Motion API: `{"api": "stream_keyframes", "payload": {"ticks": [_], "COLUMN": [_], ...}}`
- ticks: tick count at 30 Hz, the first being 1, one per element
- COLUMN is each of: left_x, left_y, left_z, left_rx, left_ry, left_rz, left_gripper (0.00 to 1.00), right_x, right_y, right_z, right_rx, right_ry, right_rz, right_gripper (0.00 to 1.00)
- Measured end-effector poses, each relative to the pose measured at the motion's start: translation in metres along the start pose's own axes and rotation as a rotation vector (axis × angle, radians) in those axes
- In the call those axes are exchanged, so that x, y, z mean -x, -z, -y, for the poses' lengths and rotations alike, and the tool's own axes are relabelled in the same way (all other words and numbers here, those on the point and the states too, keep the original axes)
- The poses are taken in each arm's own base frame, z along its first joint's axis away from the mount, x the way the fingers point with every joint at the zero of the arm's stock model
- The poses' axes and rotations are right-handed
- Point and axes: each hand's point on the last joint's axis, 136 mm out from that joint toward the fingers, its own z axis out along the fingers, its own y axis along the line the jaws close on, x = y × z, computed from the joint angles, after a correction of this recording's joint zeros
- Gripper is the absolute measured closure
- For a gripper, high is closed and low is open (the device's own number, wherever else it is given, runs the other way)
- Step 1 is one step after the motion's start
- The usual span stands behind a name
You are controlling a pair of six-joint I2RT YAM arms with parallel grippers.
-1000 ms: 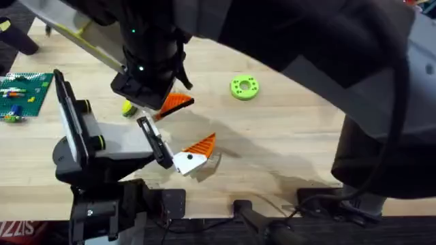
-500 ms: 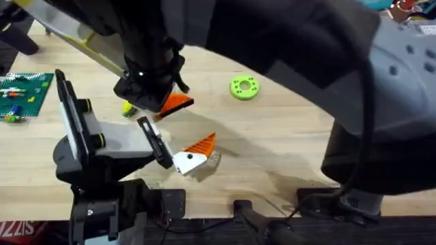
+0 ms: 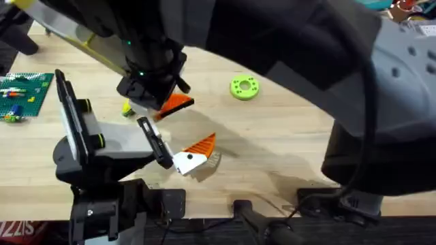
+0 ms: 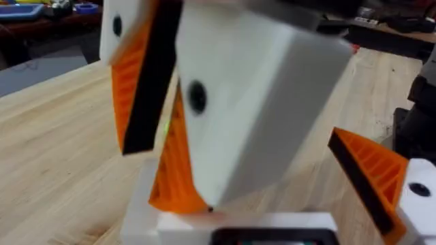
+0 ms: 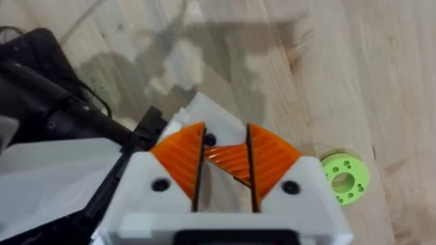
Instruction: Pick up the gripper from the table and insert it into the empty holder that is missing its gripper. Then pick up a screw, insert it into the mounting hole, and use the screwdriver to tighten it. Finally, clean up the table by picking up the vegetable and placing it into the bucket.
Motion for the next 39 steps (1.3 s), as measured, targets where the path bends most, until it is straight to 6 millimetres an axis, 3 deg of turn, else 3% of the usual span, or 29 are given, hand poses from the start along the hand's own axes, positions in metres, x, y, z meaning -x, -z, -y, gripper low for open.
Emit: {"api": "stream_keyframes", "payload": {"ticks": [6,9,11,23,25,30,31,34,39], "left_x": [0.000,0.000,0.000,0.000,0.000,0.000,0.000,0.000,0.000], "left_y": [0.000,0.000,0.000,0.000,0.000,0.000,0.000,0.000,0.000], "left_z": [0.000,0.000,0.000,0.000,0.000,0.000,0.000,0.000,0.000], "left_rx": [0.000,0.001,0.001,0.000,0.000,0.000,0.000,0.000,0.000], "left_ry": [0.000,0.001,0.000,-0.013,-0.016,-0.020,-0.025,-0.024,-0.025], "left_rz": [0.000,0.000,0.000,0.000,0.000,0.001,0.001,0.001,0.001], "left_gripper": [0.015,0.015,0.016,0.014,0.121,0.895,0.967,0.999,0.999], "right_x": [0.000,0.000,0.000,0.008,0.005,-0.003,-0.005,-0.019,-0.034], "right_y": [0.000,0.002,0.003,0.033,0.034,0.033,0.033,0.033,0.035], "right_z": [0.008,0.017,0.020,0.010,0.010,0.013,0.014,0.022,0.033], "right_rx": [-0.027,-0.054,-0.061,-0.020,-0.017,-0.018,-0.018,-0.020,-0.024], "right_ry": [-0.011,-0.020,-0.026,-0.018,-0.019,-0.027,-0.029,-0.048,-0.085], "right_rz": [0.000,0.003,0.003,0.062,0.053,0.021,0.012,-0.044,-0.097], "right_gripper": [0.444,0.206,0.123,0.086,0.086,0.080,0.071,0.011,0.008]}}
